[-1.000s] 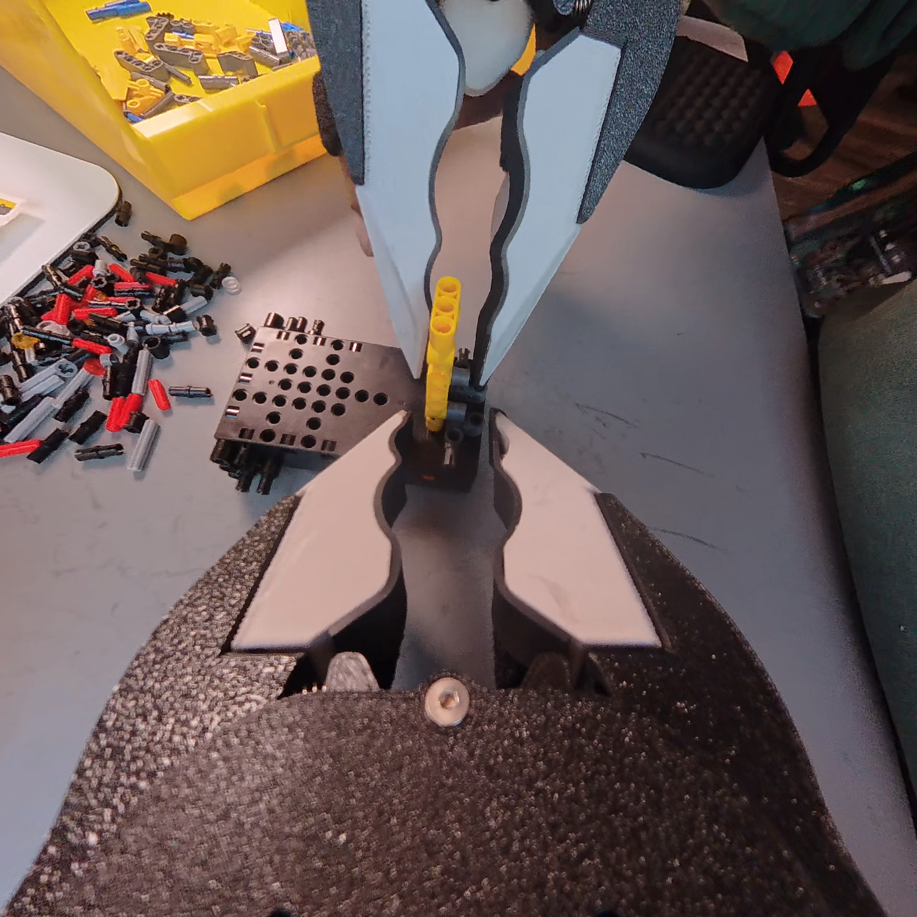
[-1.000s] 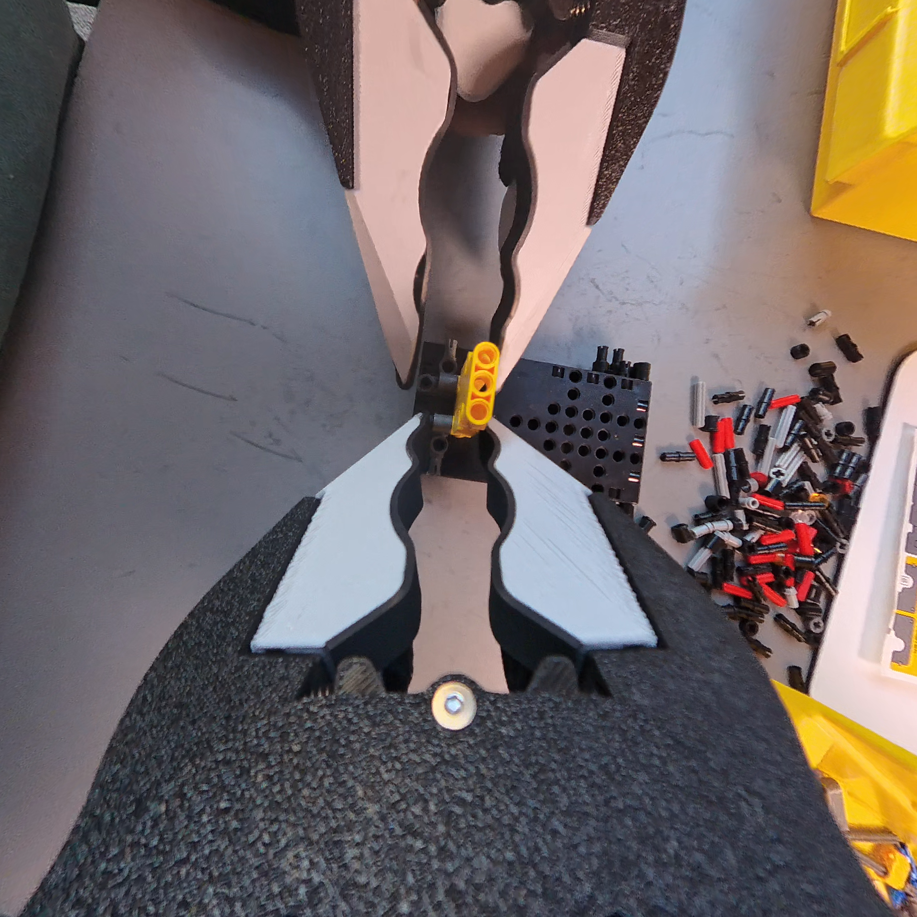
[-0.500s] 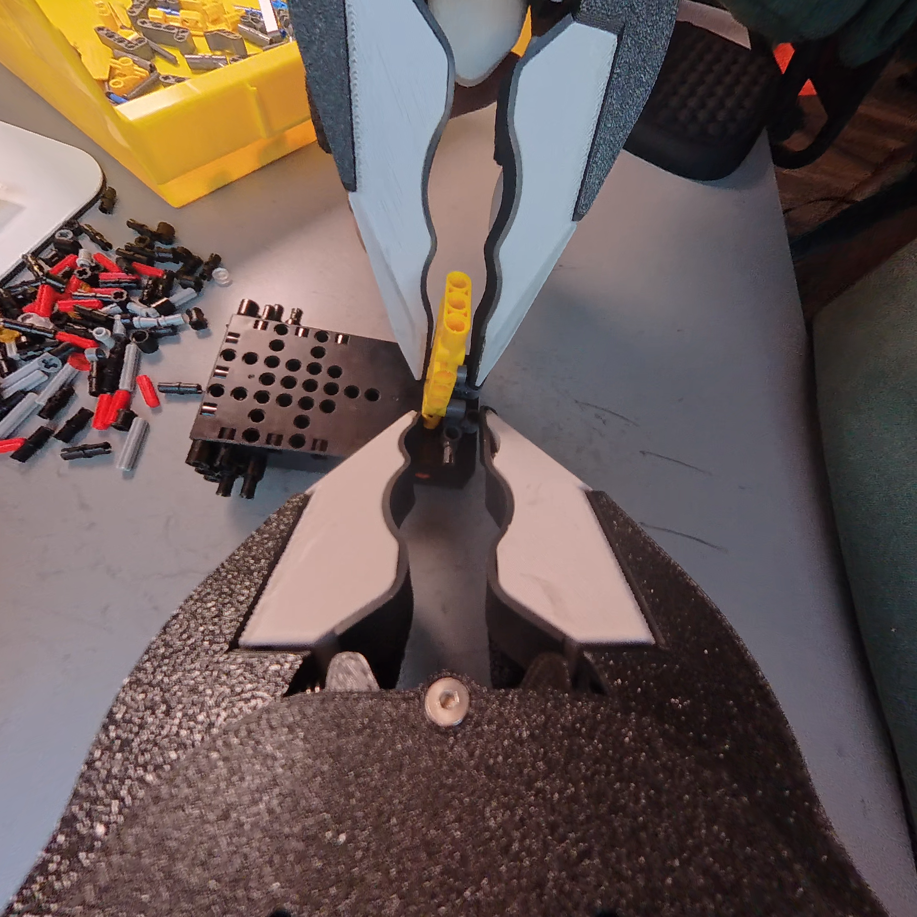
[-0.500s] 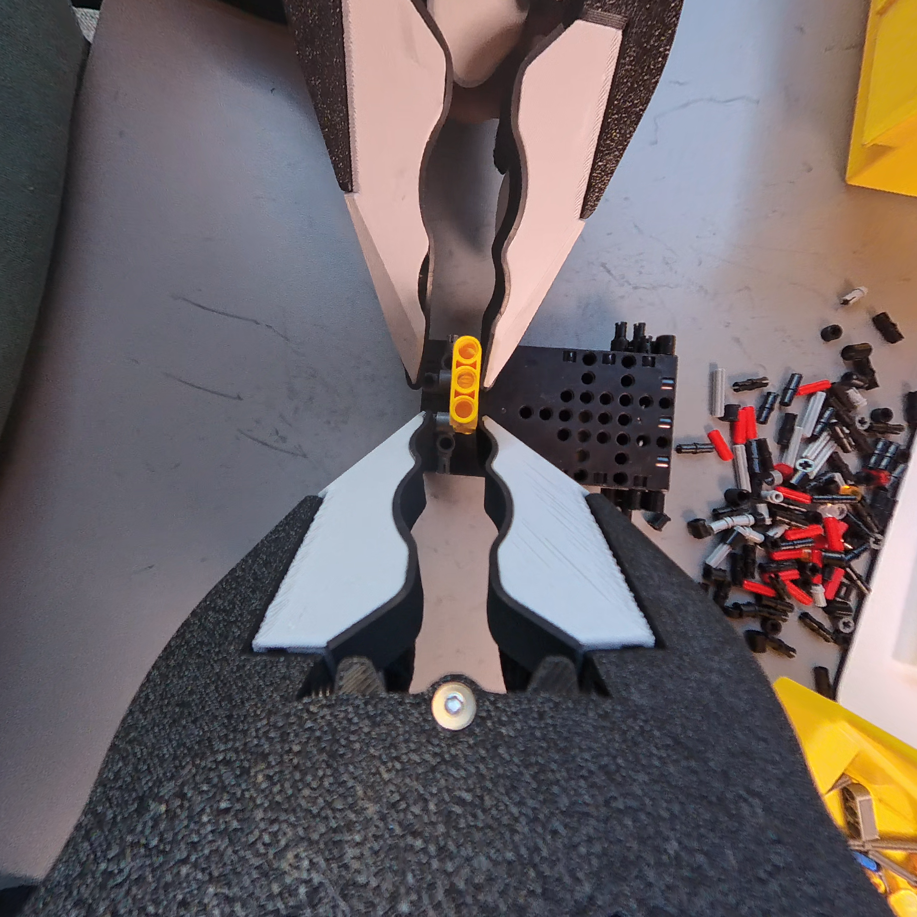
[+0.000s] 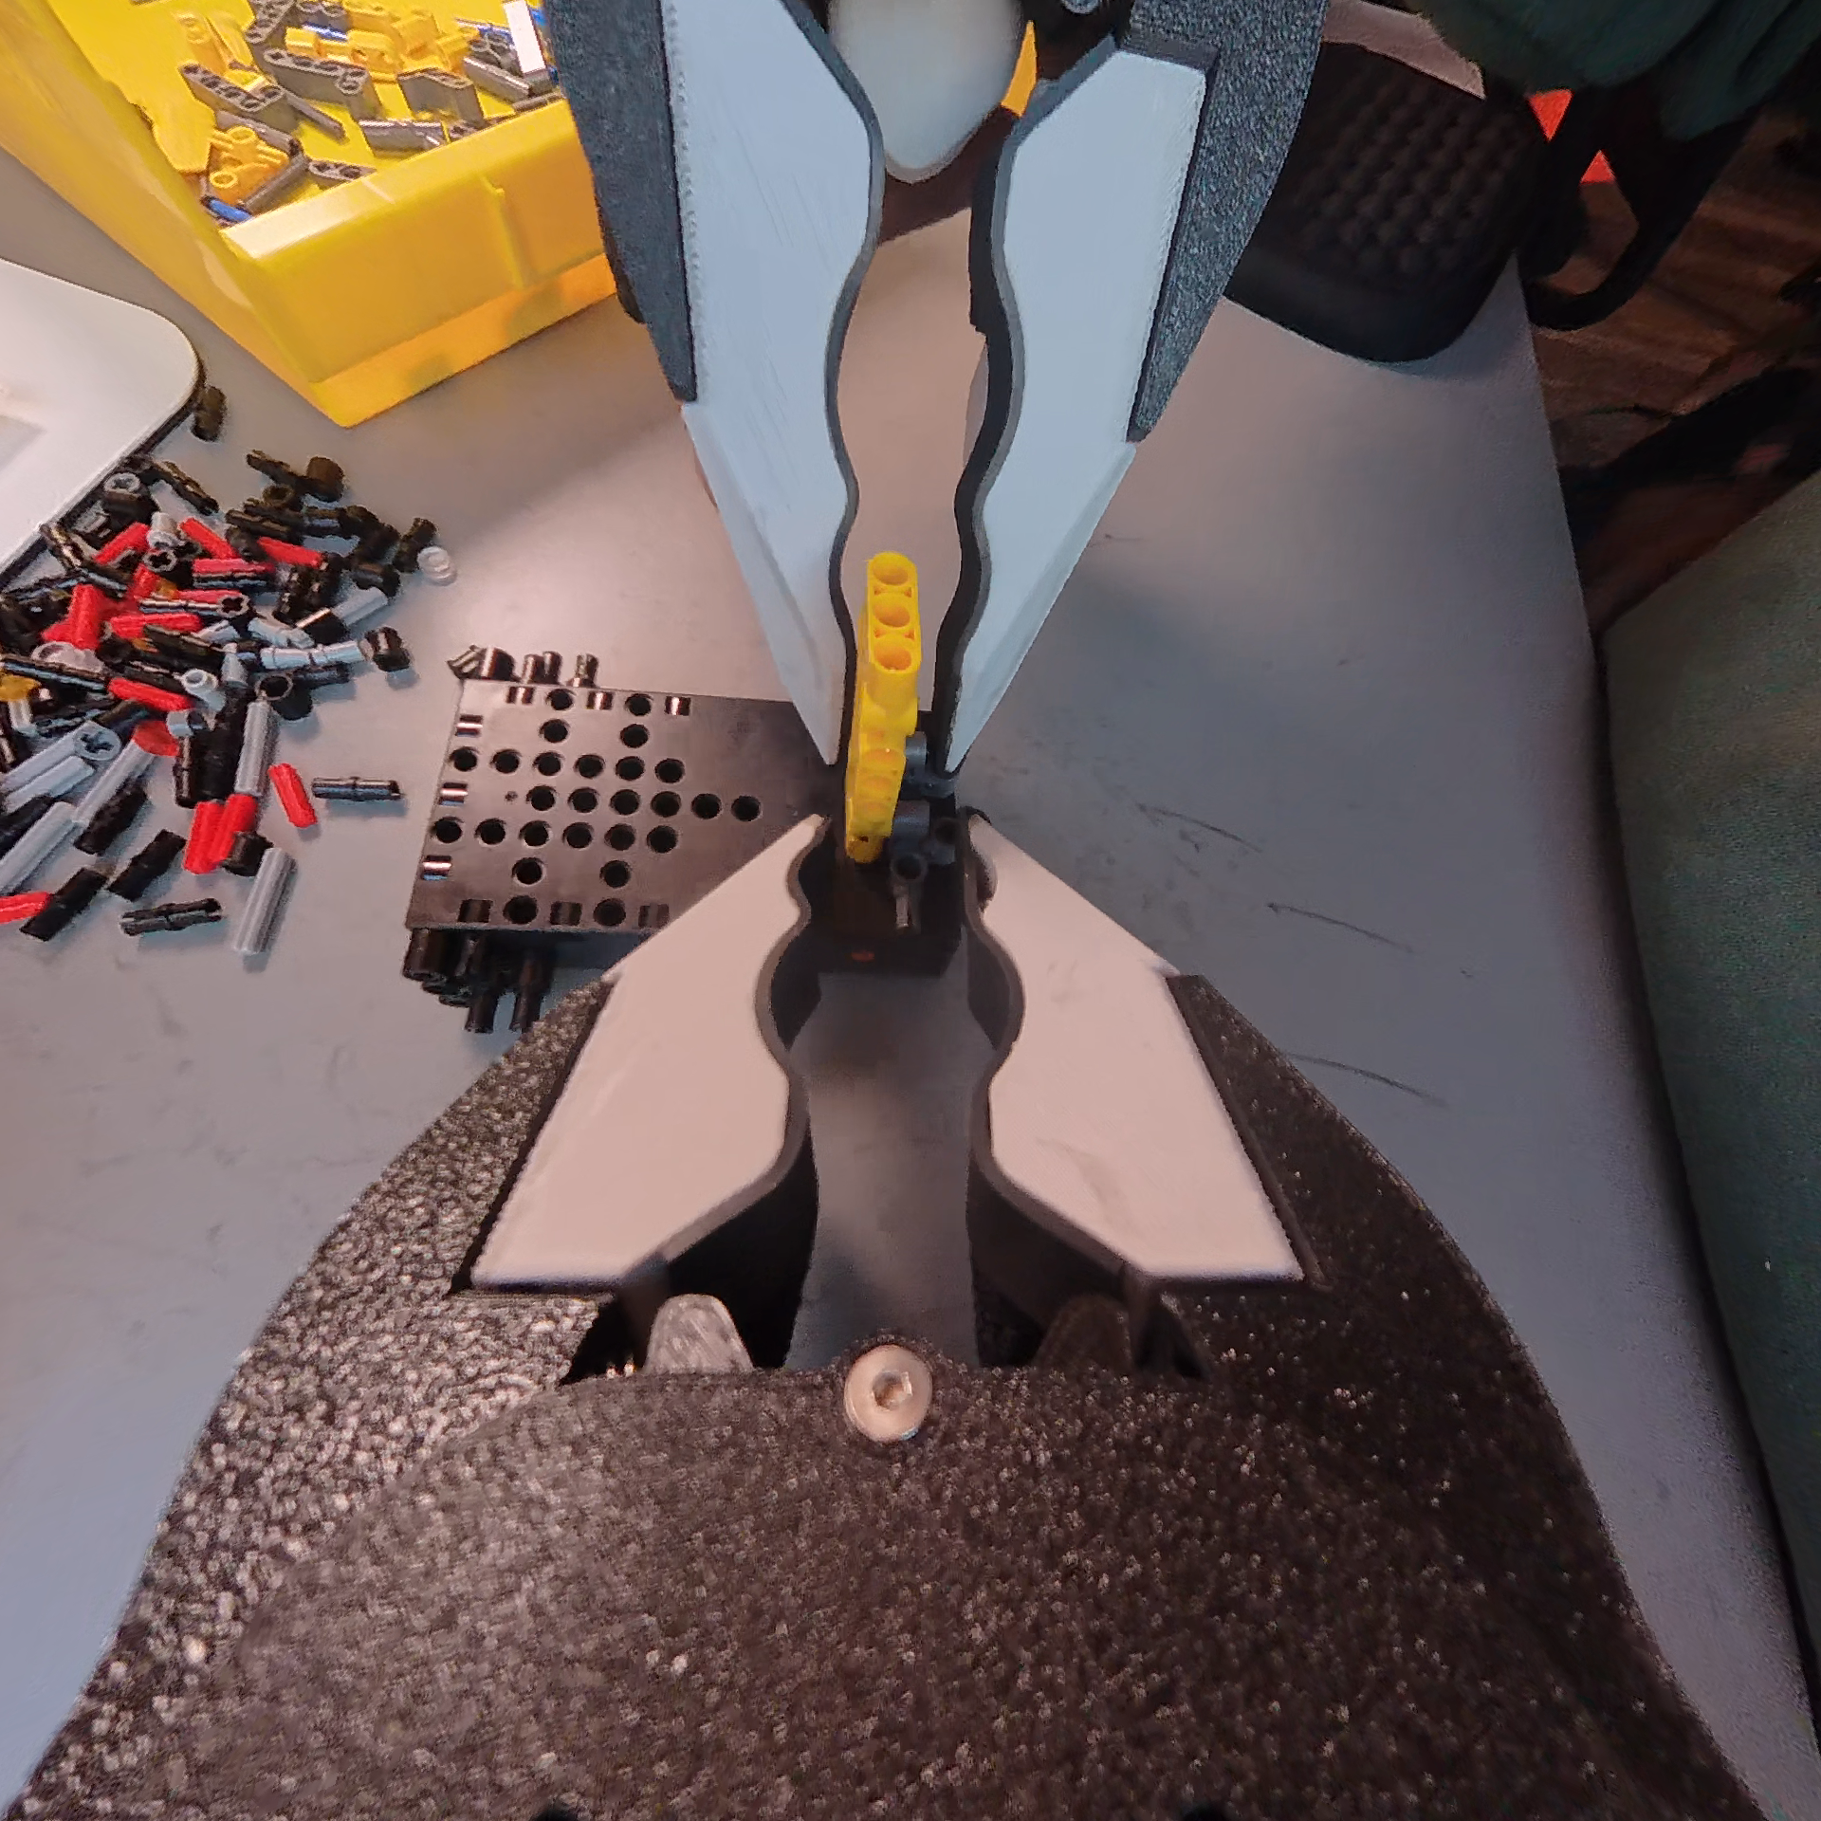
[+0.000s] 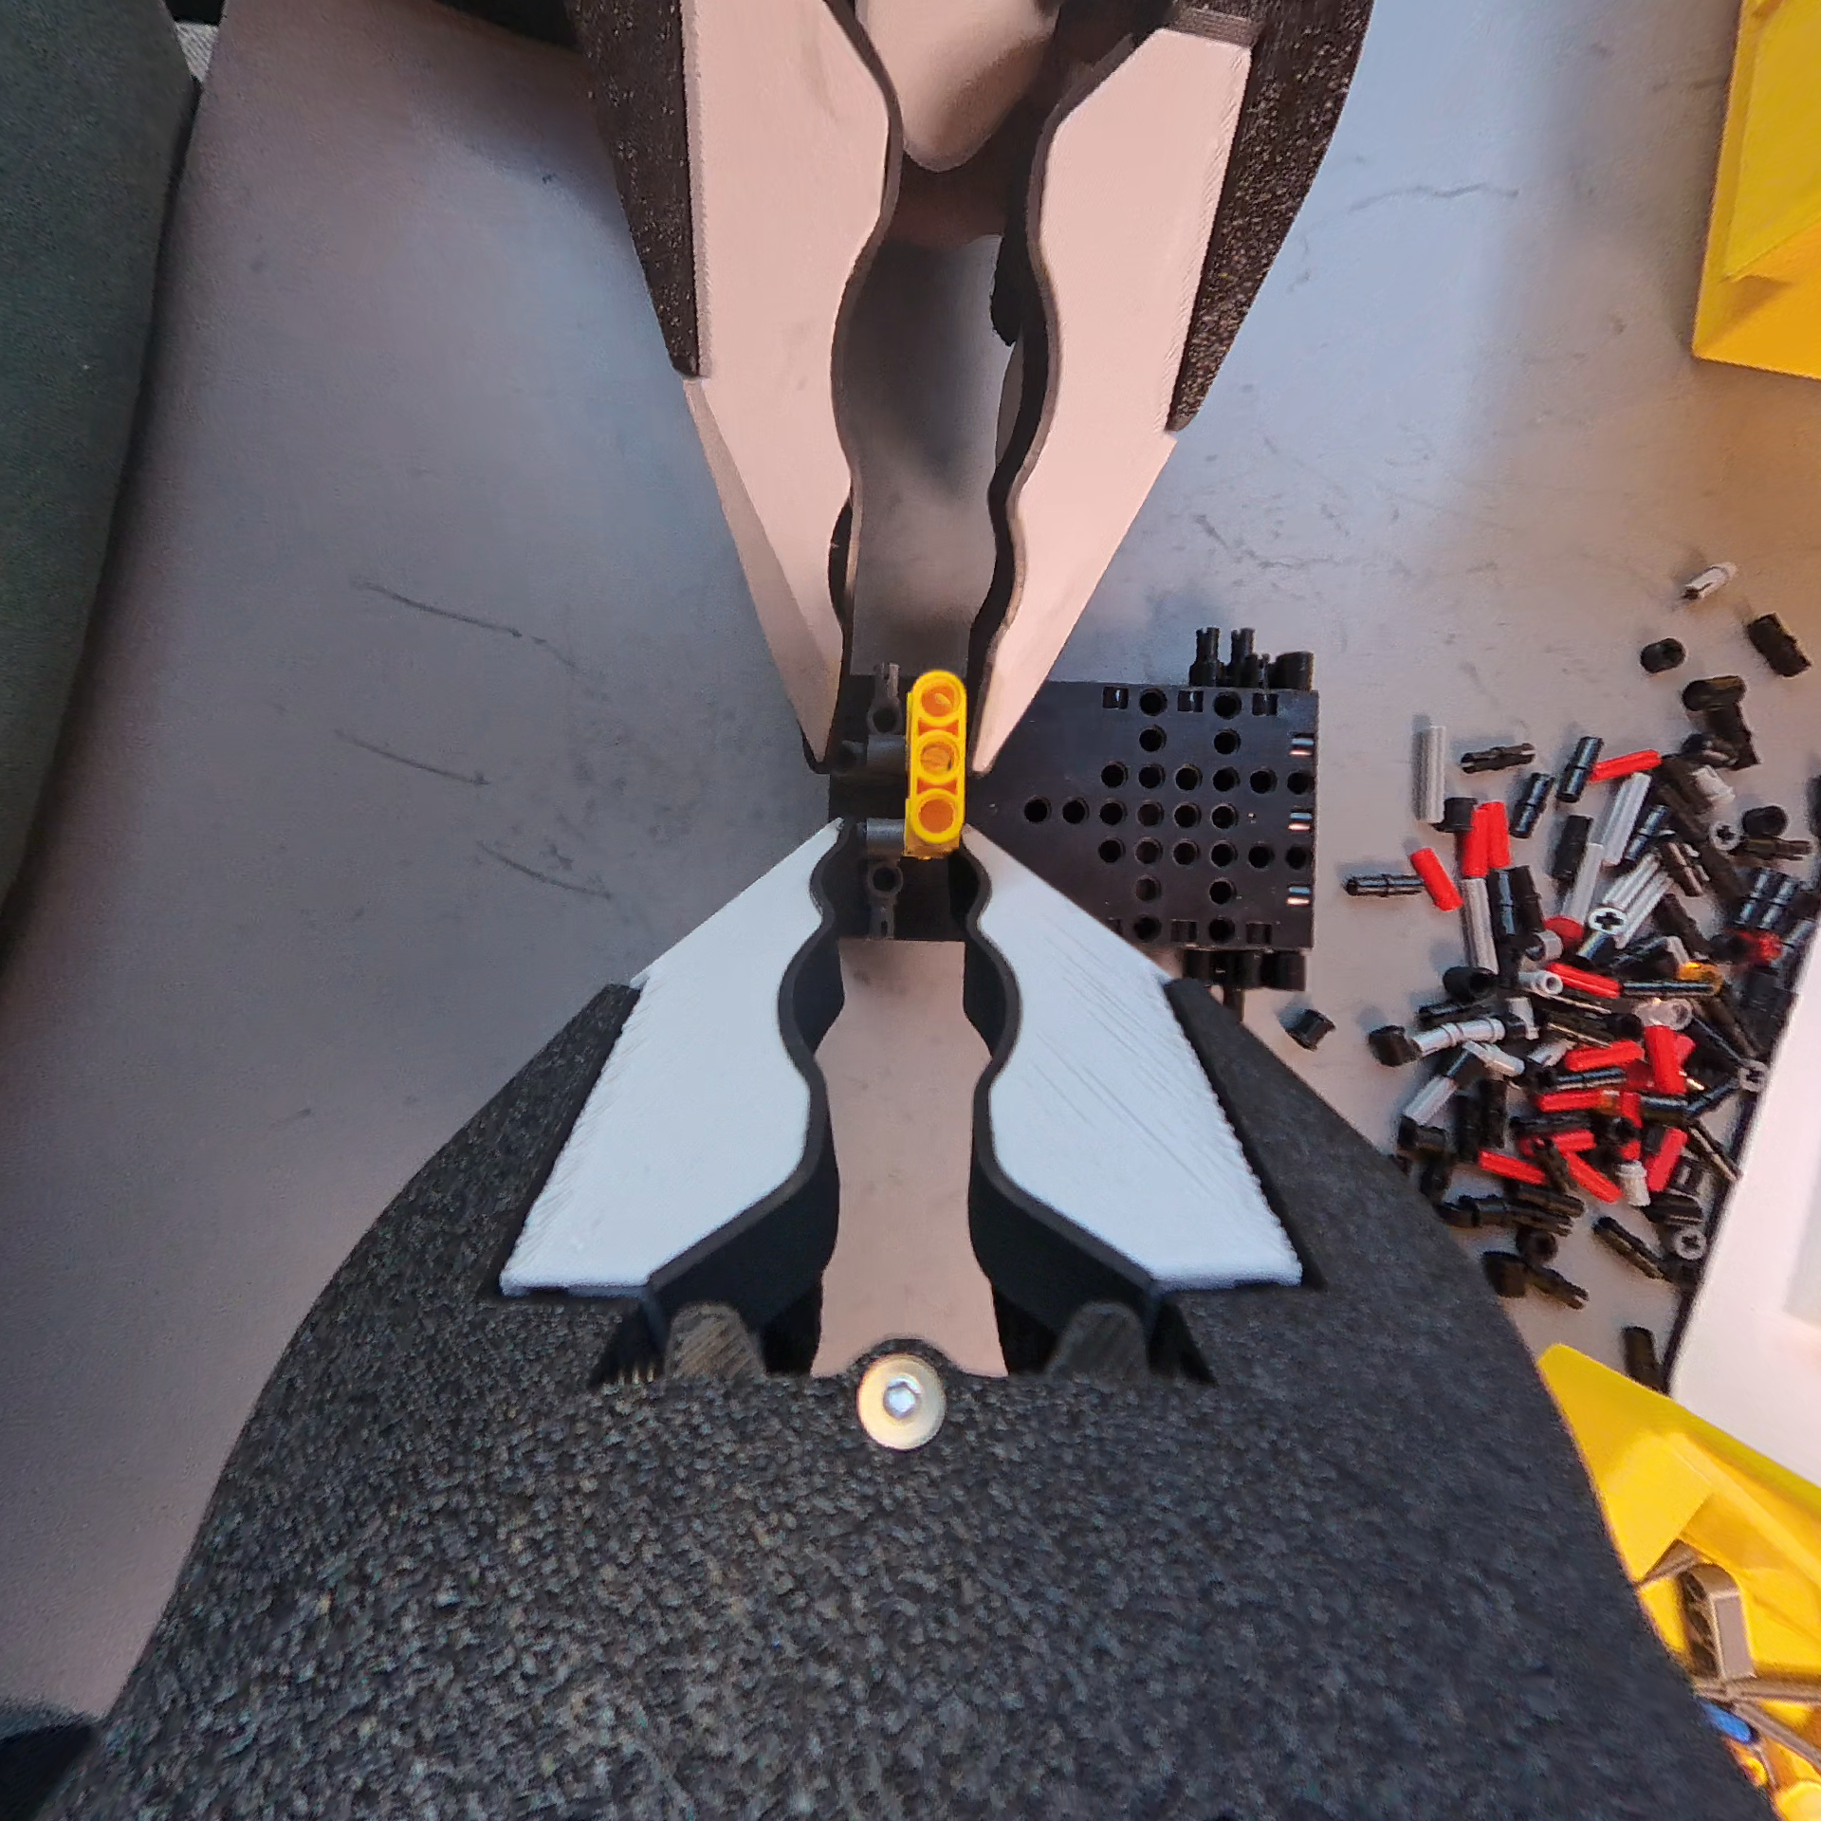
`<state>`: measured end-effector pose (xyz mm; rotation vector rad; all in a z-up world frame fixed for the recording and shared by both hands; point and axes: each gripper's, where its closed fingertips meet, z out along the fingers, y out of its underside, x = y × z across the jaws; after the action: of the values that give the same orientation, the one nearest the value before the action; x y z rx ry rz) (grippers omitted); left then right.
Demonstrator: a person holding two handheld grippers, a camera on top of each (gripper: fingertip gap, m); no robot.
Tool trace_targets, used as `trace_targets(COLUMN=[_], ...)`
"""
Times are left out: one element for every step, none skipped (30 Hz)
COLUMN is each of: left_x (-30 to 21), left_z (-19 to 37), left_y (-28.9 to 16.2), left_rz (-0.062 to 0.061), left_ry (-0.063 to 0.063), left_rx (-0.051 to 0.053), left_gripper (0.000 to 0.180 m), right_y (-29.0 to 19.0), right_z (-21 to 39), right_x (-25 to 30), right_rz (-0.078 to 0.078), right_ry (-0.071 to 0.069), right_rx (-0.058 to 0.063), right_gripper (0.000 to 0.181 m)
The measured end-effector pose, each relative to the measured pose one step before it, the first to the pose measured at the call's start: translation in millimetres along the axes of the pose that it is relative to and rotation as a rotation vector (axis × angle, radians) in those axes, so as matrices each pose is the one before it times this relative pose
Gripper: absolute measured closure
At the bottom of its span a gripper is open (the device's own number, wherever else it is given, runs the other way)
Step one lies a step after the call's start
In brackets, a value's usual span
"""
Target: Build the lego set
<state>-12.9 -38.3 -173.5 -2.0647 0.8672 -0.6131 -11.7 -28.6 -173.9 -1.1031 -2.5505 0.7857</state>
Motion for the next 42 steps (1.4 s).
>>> trace_targets(left_x=[1.25,0.51,-0.07,-0.13,-0.38,-0.56,-0.46,-0.05,-0.01,-0.04,-0.05,-0.07,-0.06,0.25,0.51,1.76,3.16,3.36,3.47,3.33,0.57,-3.07,-4.56,-5.46,-6.02,-5.32,-5.33,-5.54,-4.94,-4.47,-3.47,-1.81,-1.08,-0.63,-0.21,-0.28,-0.53,-1.11,-0.97,0.66,1.73,1.93], left_z=[0.49,0.41,0.12,-0.08,-0.08,0.1,0.07,0.06,0.18,0.0,0.1,-0.1,-0.13,-0.18,-0.45,-0.76,-1.21,-2.45,-3.95,-5.07,-5.85,-5.94,-5.67,-4.87,-3.26,-1.54,0.2,1.85,3.24,4.09,4.67,4.88,4.58,4.06,3.12,2.48,2.55,3.21,4.12,4.61,4.67,3.87], left_y=[0.7,0.68,0.44,0.36,0.17,0.1,-0.04,0.14,0.09,0.06,-0.06,-0.16,-0.32,-0.38,-0.25,0.77,1.71,-0.36,-2.94,-3.25,-3.35,-2.66,-1.48,-0.51,0.34,1.42,2.35,3.71,5.2,5.48,4.41,2.96,1.47,-0.34,-2.35,-3.65,-3.43,-1.96,-0.36,0.18,-0.06,0.28], left_rz=[0.0034,-0.0001,-0.0002,-0.001,-0.0016,0.0014,0.0026,-0.0001,-0.0024,-0.0021,0.0004,0.0029,0.0055,0.0046,0.0005,-0.0018,-0.005,-0.0058,0.0019,0.0133,0.0198,0.0212,0.0195,0.0154,0.0126,0.0146,0.0211,0.0317,0.0434,0.0545,0.0641,0.0639,0.0547,0.0458,0.0393,0.0361,0.0366,0.0365,0.0318,0.0211,0.0075,-0.0032], left_ry=[0.0059,0.0024,0.0003,0.0017,0.0005,-0.0027,-0.0014,0.0022,0.003,0.0012,-0.0016,-0.0043,-0.0061,-0.005,0.0003,0.0129,0.026,0.0283,0.027,0.024,0.0026,-0.0199,-0.0247,-0.0253,-0.0239,-0.0157,-0.0127,-0.0121,-0.0065,-0.003,0.0021,0.0125,0.0208,0.0274,0.0311,0.0288,0.0233,0.0148,0.011,0.0171,0.0192,0.0143], left_rx=[-0.0091,-0.0077,-0.0047,-0.0027,-0.0009,0.0007,0.0011,0.0015,0.002,0.0015,0.0002,-0.0003,0.001,0.0034,0.0043,-0.0029,-0.0114,0.0018,0.0175,0.0185,0.0162,0.0106,0.003,-0.0011,-0.0046,-0.0103,-0.0176,-0.0287,-0.0417,-0.0482,-0.0462,-0.0415,-0.0369,-0.0292,-0.0188,-0.0122,-0.0139,-0.0209,-0.0262,-0.0233,-0.0146,-0.0101], left_gripper=[0.155,0.154,0.155,0.156,0.157,0.157,0.157,0.157,0.157,0.157,0.157,0.157,0.157,0.157,0.158,0.153,0.146,0.144,0.144,0.146,0.146,0.145,0.145,0.144,0.142,0.14,0.136,0.133,0.13,0.125,0.118,0.113,0.108,0.103,0.098,0.094,0.089,0.086,0.082,0.082,0.084,0.09], right_y=[0.22,0.39,0.22,0.22,0.02,0.11,0.2,0.08,0.0,0.1,0.02,-0.16,-0.15,-0.37,-0.51,-0.81,-0.89,-0.81,0.11,0.54,1.38,2.46,2.39,1.57,1.52,2.55,3.2,2.38,0.88,-0.52,-0.18,1.0,1.15,1.78,2.7,2.73,2.31,0.93,-0.42,-2.21,-3.33,-3.45], right_z=[0.39,0.61,0.19,0.06,-0.01,-0.07,-0.03,0.12,0.02,0.04,0.06,0.05,-0.06,-0.15,-0.17,0.04,-0.18,-0.7,-0.9,-1.39,-1.96,-3.17,-4.14,-4.99,-5.37,-5.47,-5.05,-4.41,-3.26,-1.65,0.29,2.5,4.5,5.86,7.05,7.72,7.24,6.57,5.49,4.37,3.1,2.27], right_x=[-1.13,-1.76,0.28,0.22,0.99,0.95,0.55,0.04,0.04,0.03,0.09,0.12,0.22,-0.07,-0.3,-0.4,0.3,1.15,0.14,-1.34,-1.04,0.8,1.66,0.92,-0.28,0.58,2.23,1.6,0.8,1.05,-2.95,-6.37,-8.8,-8.09,-6.84,-4.59,-2.01,-1.4,-1.07,0.44,1.94,3.2], right_rz=[0.0047,0.0095,0.0105,0.0026,-0.0047,-0.0025,0.0014,0.0012,-0.0009,0.004,0.0052,0.0021,-0.0008,-0.0095,-0.019,-0.0246,-0.0263,-0.0288,-0.0262,-0.018,-0.0151,-0.0114,-0.001,0.0168,0.0277,0.0261,0.0258,0.0316,0.0415,0.0473,0.0516,0.0532,0.0483,0.0504,0.0513,0.0486,0.0432,0.0366,0.0317,0.0216,0.0127,0.0118], right_ry=[-0.013,-0.0176,-0.0057,-0.0035,0.0045,0.0048,-0.0002,-0.003,-0.0032,-0.0043,-0.0043,-0.0011,0.0036,0.0073,0.0094,0.0059,0.0078,0.0102,0.0014,-0.0082,-0.0048,0.0076,0.0131,0.0066,0.0003,0.0094,0.0249,0.0283,0.0313,0.0416,0.0248,0.0096,0.0007,0.0065,0.0108,0.0204,0.0327,0.0328,0.03,0.0326,0.0317,0.0254], right_rx=[-0.0068,-0.0074,-0.0064,-0.0052,-0.006,-0.0063,-0.0059,-0.0038,-0.0019,-0.001,0.0003,0.0018,0.003,0.0051,0.01,0.0167,0.0182,0.0178,0.0093,0.0033,-0.0062,-0.0159,-0.0154,-0.0073,-0.0029,-0.0049,-0.0076,-0.0036,0.003,0.0096,0.0076,-0.0003,0.0019,0.0018,0.0001,0.0024,0.0055,0.0114,0.0137,0.019,0.0214,0.0183], right_gripper=[0.165,0.165,0.165,0.165,0.165,0.165,0.165,0.165,0.165,0.165,0.165,0.165,0.165,0.165,0.165,0.165,0.165,0.165,0.164,0.163,0.164,0.163,0.16,0.153,0.146,0.143,0.139,0.134,0.132,0.132,0.131,0.129,0.123,0.121,0.116,0.107,0.103,0.098,0.097,0.096,0.096,0.097])
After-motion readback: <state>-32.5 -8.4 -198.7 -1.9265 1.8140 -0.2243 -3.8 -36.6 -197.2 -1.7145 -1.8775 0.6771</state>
